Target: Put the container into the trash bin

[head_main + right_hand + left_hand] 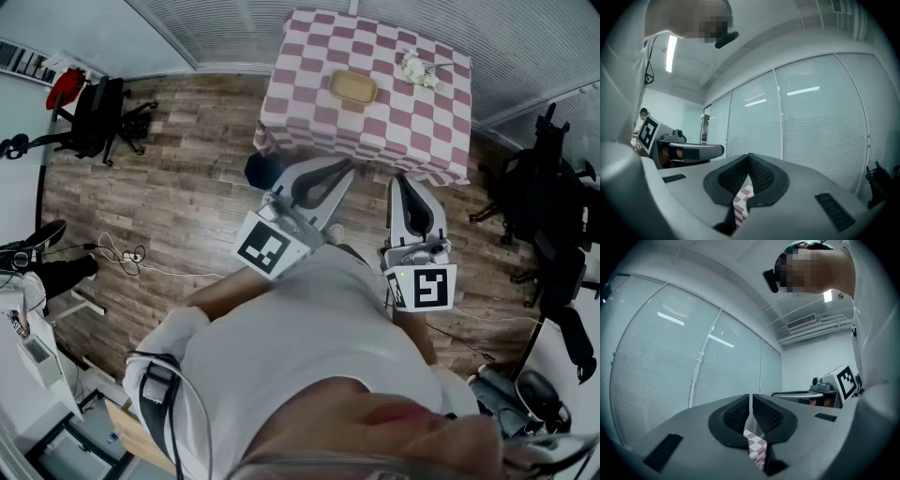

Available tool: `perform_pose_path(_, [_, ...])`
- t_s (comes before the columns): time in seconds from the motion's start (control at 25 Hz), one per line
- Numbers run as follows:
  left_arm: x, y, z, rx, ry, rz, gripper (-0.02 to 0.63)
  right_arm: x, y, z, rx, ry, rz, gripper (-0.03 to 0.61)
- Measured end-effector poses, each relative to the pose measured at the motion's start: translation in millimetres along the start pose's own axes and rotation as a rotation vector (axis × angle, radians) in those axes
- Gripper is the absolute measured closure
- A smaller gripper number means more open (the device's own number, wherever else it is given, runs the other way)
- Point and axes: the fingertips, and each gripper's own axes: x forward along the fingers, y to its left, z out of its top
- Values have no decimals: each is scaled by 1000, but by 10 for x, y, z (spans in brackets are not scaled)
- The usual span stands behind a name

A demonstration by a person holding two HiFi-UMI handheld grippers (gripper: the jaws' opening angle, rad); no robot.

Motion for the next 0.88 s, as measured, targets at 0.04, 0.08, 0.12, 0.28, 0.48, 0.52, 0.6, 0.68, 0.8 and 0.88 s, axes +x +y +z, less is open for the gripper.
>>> perform_pose_path(0.04, [4,-3,3,-1,1,-2,565,-1,-3,8,-2,0,2,549])
perform_pose_path(0.08, [8,-7,5,-4,3,-5,565,-1,-6,15,-4,1,4,548])
perform_pose_path(0.12, [13,-11,5,-8,5,-6,565,0,-12,22,-5,3,6,548])
perform_pose_path(0.28, [45,-9,0,-16,16,-7,565,24,-53,45,-8,7,12,548])
perform_pose_path(0.48, [139,-33,-29,-13,23,-16,565,17,-121,32,-4,7,9,548])
perform_pose_path(0.52, [167,-47,-32,-12,24,-20,565,12,-138,29,-3,7,10,548])
perform_pose_path(0.6, [227,-81,-35,-9,25,-28,565,0,-180,28,0,4,9,548])
perform_pose_path(0.68, [282,-120,-35,-10,23,-29,565,-24,-244,41,11,-8,0,548])
perform_pose_path(0.8, [356,-167,-47,-8,24,-18,565,-70,-344,59,28,-28,-2,548])
perform_pose_path(0.88, [413,-193,-74,-7,24,-7,565,-95,-416,41,30,-29,2,548])
